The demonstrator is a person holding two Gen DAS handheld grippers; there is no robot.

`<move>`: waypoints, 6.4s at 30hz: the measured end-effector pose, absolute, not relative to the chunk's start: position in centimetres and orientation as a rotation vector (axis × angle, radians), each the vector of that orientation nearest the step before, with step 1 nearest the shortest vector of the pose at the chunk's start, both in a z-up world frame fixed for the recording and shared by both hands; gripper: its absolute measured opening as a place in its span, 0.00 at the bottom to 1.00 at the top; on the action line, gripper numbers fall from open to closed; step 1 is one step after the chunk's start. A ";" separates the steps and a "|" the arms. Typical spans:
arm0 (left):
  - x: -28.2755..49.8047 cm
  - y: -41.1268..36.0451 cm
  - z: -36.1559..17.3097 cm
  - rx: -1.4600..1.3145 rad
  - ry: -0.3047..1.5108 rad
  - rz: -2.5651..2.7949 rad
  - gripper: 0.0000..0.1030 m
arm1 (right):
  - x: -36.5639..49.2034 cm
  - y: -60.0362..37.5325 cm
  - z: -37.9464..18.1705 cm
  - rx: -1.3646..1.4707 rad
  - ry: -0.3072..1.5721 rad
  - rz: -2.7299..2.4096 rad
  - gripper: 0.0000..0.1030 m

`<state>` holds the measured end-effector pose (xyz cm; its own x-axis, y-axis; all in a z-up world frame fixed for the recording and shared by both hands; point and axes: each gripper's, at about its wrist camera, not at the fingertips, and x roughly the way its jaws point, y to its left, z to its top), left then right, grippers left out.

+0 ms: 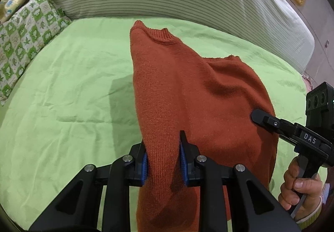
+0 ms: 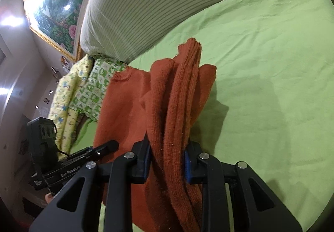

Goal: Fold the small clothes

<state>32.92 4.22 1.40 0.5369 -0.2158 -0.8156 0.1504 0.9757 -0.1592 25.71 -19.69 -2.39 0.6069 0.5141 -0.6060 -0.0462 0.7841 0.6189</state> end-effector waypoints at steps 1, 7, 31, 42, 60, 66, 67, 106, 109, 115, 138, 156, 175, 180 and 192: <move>33.4 4.3 1.0 -0.076 0.979 -0.226 0.23 | 25.9 -19.7 -2.5 0.581 0.872 0.336 0.26; 35.3 6.2 -1.2 -0.157 1.001 -0.264 0.23 | 27.1 -21.2 -4.0 0.582 0.891 0.313 0.24; 28.8 9.7 -3.5 -0.252 1.035 -0.232 0.65 | 21.3 -21.2 -2.2 0.558 0.889 0.213 0.70; 24.2 11.1 -5.7 -0.339 1.089 -0.205 0.66 | 18.2 -16.4 -0.4 0.348 0.848 0.179 0.44; 24.5 9.6 -6.1 -0.220 1.122 -0.217 0.65 | 19.3 -19.6 -5.6 0.489 0.999 0.070 0.05; 24.1 10.5 -4.3 -0.247 1.081 -0.221 0.65 | 19.1 -18.1 -0.8 0.368 0.855 0.018 0.07; 24.0 10.6 -4.0 -0.261 1.070 -0.220 0.65 | 19.5 -17.6 0.0 0.374 0.826 0.064 0.07; 24.2 7.5 -5.9 -0.142 1.088 -0.206 0.68 | 12.0 -18.1 -4.9 0.255 0.994 -0.014 0.60; 22.9 7.4 -4.9 -0.138 1.063 -0.197 0.68 | 10.5 -17.0 -3.3 0.177 0.947 -0.075 0.61; 20.1 5.6 -2.8 -0.095 0.982 -0.158 0.73 | 8.5 -15.8 -0.8 0.236 0.857 -0.011 0.64; 16.2 5.1 -2.3 0.012 0.843 0.001 0.82 | 8.7 -10.2 -2.3 0.165 0.780 0.060 0.89; 17.5 4.7 -4.2 0.046 0.826 -0.021 0.82 | 9.4 -9.2 -3.8 0.112 0.738 0.079 0.90; 17.8 4.6 -4.6 0.057 0.807 -0.017 0.82 | 9.8 -9.3 -4.1 0.097 0.715 0.092 0.94; 17.8 4.5 -4.7 0.061 0.809 -0.014 0.82 | 10.0 -8.9 -4.2 0.078 0.720 0.092 0.95; 17.7 4.4 -4.6 0.080 0.809 -0.019 0.83 | 10.1 -8.8 -4.3 0.076 0.730 0.096 0.97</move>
